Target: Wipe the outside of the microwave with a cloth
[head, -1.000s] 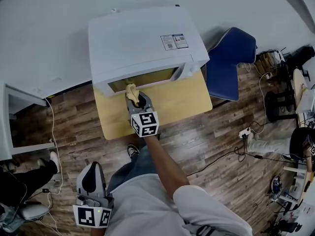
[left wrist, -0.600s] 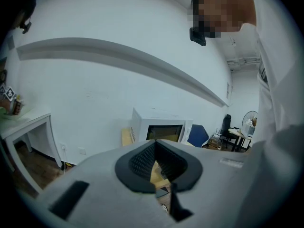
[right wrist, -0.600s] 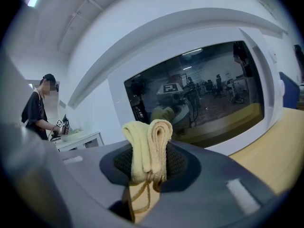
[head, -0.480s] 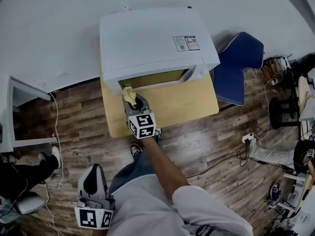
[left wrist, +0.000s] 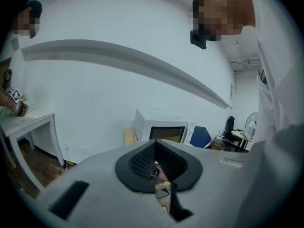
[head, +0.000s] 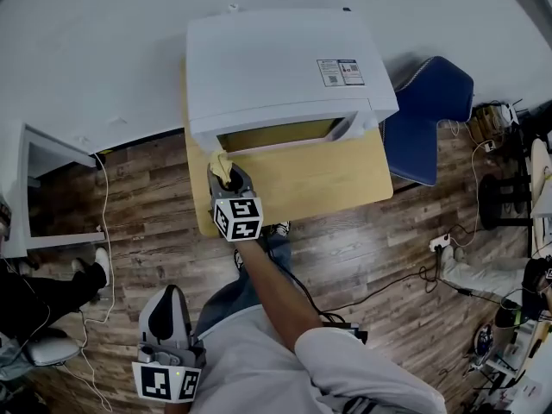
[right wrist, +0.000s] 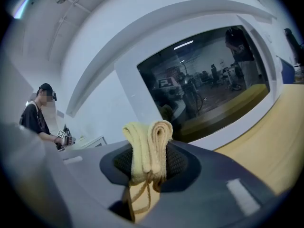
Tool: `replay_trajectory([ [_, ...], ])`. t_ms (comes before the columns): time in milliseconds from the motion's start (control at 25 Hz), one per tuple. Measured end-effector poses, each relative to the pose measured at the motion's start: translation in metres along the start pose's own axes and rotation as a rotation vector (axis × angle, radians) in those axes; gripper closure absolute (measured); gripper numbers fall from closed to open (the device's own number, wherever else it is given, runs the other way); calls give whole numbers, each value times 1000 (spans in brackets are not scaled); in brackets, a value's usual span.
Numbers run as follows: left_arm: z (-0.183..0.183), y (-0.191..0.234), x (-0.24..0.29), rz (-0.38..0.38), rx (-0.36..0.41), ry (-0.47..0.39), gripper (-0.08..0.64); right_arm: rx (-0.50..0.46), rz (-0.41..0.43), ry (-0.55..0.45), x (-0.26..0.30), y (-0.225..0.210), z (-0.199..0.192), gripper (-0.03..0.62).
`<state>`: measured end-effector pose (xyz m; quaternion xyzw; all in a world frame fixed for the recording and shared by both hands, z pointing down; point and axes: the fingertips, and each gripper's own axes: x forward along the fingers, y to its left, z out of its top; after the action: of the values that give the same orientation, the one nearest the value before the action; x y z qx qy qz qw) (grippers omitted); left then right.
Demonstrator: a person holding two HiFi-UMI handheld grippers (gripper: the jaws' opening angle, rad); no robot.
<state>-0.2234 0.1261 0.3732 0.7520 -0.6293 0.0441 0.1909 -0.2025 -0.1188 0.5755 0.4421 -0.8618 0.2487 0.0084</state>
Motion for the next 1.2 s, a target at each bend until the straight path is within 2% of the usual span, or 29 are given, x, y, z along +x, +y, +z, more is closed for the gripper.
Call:
replay_trajectory([
  [160,3,-3,4,-9,6,0,565,-10,72,32,5,21,-10,477],
  [320,6,-5,10,-8,-17,-15,565,-67,112,36,-11,13,-1,476],
  [400,6,-11,18,-32,-29,-14,565,-88,106,23,-25,-1,10,476],
  [640,9,-41,51,-152,-6,-3,565,-61,-19,-59,-70,-77,57,474],
  [840,10,-61,83,-232,18,13,565,-110,-143,-94,-110,-150,93,472],
  [1200,5,-88,123,-299,27,59,565,-180,-259,-79,-179,-266,135,471],
])
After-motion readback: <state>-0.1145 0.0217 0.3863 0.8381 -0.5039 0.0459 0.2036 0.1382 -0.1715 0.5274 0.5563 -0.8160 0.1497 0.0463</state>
